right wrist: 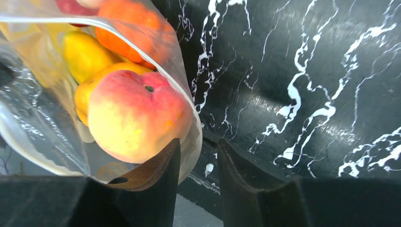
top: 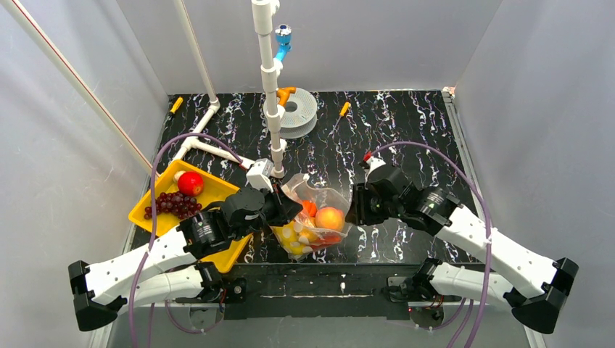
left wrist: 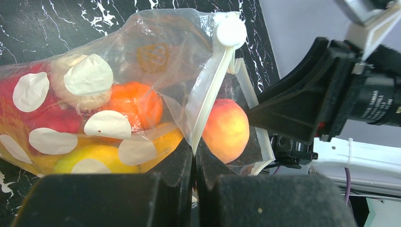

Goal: Place the food in the zip-top bag and seal the zipper
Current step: Adjust the zipper food storage bag at the center of the board.

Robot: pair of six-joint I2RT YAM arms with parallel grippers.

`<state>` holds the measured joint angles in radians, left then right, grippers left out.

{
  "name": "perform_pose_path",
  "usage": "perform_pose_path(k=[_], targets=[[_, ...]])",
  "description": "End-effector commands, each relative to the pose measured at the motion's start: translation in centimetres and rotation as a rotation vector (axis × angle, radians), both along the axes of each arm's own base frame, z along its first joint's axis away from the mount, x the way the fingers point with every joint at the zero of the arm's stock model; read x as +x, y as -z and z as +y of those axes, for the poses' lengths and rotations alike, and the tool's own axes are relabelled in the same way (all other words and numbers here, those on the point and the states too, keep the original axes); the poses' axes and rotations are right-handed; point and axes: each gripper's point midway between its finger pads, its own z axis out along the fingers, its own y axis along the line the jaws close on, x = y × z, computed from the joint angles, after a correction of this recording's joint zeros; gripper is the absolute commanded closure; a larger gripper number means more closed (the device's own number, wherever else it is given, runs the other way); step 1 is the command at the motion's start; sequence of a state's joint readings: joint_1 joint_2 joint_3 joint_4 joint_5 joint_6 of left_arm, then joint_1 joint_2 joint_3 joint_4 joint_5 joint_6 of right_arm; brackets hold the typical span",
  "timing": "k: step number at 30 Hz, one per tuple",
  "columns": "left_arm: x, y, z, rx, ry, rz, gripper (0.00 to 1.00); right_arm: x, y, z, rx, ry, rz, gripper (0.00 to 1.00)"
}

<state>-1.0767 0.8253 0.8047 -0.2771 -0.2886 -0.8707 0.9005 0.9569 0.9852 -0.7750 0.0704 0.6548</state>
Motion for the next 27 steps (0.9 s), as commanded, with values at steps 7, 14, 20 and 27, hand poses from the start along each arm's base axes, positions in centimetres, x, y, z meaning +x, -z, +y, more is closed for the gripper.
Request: perform_pose_path(k=[7, 14, 20, 27], targets=[[0.1, -2.8, 0.3, -0.051, -0.007, -0.041, 1.00, 1.9, -3.3, 2.3, 0.077, -0.018, -0.125, 0.99], [-0.5, -5.2, -2.8, -0.237, 0.012, 0.075, 1.00, 3.9, -11.0, 2.4, 0.053, -0.079, -0.306, 0.99], [-0.2, -1.2, -2.4, -0.267, -0.064, 0.141, 1.00, 5.5, -7.2, 3.6, -0.032, -0.068, -0.268, 0.99], [0.2, 0.4, -0.6, -0.213, -0.114, 0.110, 1.00, 7.1, -3.9, 3.0, -0.188, -0.039, -0.230, 0.99]])
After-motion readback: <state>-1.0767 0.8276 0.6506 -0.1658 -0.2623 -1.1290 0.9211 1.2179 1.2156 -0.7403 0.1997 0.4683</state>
